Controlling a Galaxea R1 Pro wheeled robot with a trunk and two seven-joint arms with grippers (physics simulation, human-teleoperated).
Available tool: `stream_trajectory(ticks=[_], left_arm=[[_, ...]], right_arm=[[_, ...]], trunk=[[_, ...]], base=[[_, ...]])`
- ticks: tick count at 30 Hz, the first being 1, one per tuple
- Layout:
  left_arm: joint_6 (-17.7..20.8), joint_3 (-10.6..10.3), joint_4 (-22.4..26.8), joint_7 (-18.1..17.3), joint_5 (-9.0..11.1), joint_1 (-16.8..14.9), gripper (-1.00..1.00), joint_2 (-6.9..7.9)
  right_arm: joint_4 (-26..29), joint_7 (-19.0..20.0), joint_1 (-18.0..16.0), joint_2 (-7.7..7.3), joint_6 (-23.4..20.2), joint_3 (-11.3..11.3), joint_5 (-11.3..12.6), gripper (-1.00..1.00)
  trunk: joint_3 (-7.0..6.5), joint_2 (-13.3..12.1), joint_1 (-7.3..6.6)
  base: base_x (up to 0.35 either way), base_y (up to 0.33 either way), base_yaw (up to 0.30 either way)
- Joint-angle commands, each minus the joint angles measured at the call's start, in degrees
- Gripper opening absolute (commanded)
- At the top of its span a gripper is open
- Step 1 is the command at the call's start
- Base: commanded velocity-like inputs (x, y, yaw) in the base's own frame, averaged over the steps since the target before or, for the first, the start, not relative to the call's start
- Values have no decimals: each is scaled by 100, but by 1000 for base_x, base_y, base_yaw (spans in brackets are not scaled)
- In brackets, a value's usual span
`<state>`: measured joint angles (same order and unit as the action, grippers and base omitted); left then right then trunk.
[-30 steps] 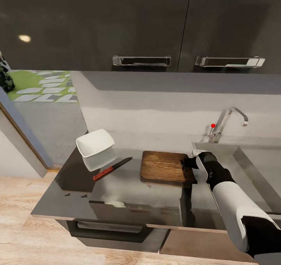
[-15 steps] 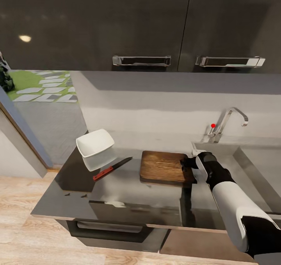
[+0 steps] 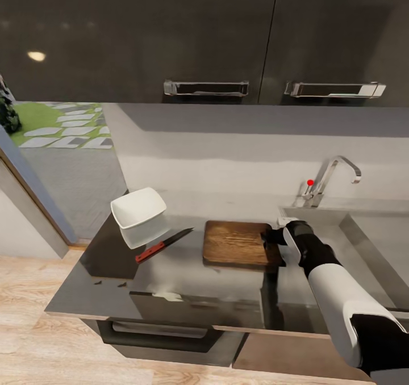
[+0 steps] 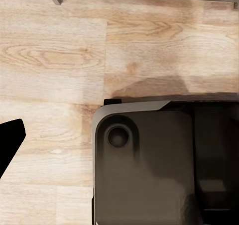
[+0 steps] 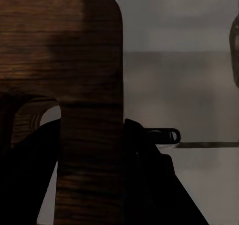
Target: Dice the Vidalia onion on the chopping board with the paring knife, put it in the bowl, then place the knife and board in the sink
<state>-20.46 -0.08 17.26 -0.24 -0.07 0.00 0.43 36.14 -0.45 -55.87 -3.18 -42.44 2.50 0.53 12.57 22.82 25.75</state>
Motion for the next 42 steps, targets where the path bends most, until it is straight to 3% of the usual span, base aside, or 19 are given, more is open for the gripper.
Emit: stream_trajectory(ticks=[1,7,28,29,42], left_arm=[[-11,-1,5,-3,2,0,100,1],[-11,-1,2,-3,-1,0,100,1],[-10,-1,4,-3,-1,0,100,1],[-10,-1,4,-3,-1,0,100,1],[-11,-1,4,-3,-1,0,100,1]], right_arm=[[3,-6,-3,1,-28,-88,-19,-100],[-1,-5,-3,-1,-28,-277,-18,-100],[-9,1,-3,-4,-14,-301,-9,-100],[-10,1,-3,-2,-13,-301,-9,100],[-10,1,-3,1,-10,-302,-9,100]], trunk=[[10,10,4],[10,10,4],[10,10,4],[10,10,4],[10,10,4]], base=[[0,0,0],[0,0,0],[0,0,0],[0,0,0],[0,0,0]])
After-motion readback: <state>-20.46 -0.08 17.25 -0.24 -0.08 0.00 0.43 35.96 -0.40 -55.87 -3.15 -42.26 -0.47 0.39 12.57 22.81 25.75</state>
